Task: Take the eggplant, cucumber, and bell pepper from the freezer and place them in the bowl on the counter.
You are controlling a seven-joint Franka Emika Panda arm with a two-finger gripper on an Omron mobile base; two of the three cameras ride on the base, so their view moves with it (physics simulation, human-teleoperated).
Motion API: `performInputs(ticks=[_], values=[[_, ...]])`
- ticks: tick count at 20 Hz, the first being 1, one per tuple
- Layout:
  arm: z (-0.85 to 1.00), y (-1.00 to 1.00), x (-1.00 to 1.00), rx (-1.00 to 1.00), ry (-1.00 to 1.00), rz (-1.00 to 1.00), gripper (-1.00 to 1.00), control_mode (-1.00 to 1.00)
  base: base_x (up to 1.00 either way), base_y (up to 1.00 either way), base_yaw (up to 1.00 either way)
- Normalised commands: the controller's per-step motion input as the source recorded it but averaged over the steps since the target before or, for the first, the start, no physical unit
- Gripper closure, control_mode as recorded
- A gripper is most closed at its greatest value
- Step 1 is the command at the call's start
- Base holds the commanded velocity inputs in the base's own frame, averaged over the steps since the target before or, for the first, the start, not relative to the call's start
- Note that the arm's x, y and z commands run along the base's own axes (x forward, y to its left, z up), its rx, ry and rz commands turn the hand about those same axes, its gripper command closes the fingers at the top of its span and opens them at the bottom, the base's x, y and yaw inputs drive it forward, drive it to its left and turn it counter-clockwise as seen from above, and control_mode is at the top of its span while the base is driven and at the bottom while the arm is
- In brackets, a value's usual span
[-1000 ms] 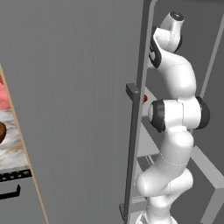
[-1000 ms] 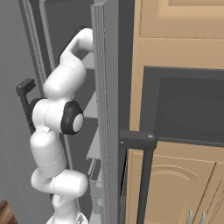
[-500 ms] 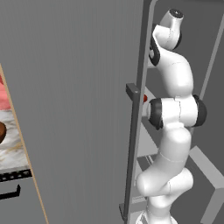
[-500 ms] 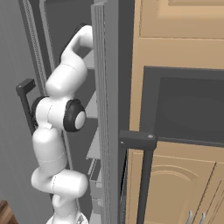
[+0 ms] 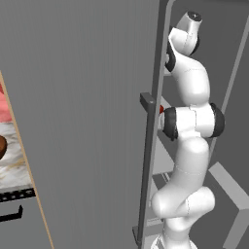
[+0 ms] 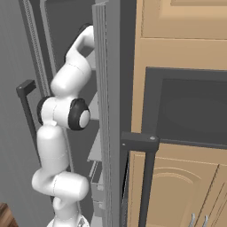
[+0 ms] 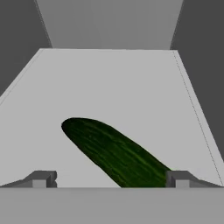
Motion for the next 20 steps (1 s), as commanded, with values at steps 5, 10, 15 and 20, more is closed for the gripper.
performInputs(ticks=[5, 10, 15, 20], values=[[0.0, -0.2, 0.19, 0.0, -0.02, 0.12, -1.0, -1.0, 0.0, 0.0, 0.0], [-0.01, -0.15, 0.09, 0.0, 0.0, 0.09, -1.0, -1.0, 0.0, 0.0, 0.0], [-0.1, -0.02, 0.0, 0.0, -0.01, 0.03, -1.0, -1.0, 0.0, 0.0, 0.0], [-0.11, 0.0, 0.0, -0.01, -0.08, 0.03, -1.0, -1.0, 0.0, 0.0, 0.0]])
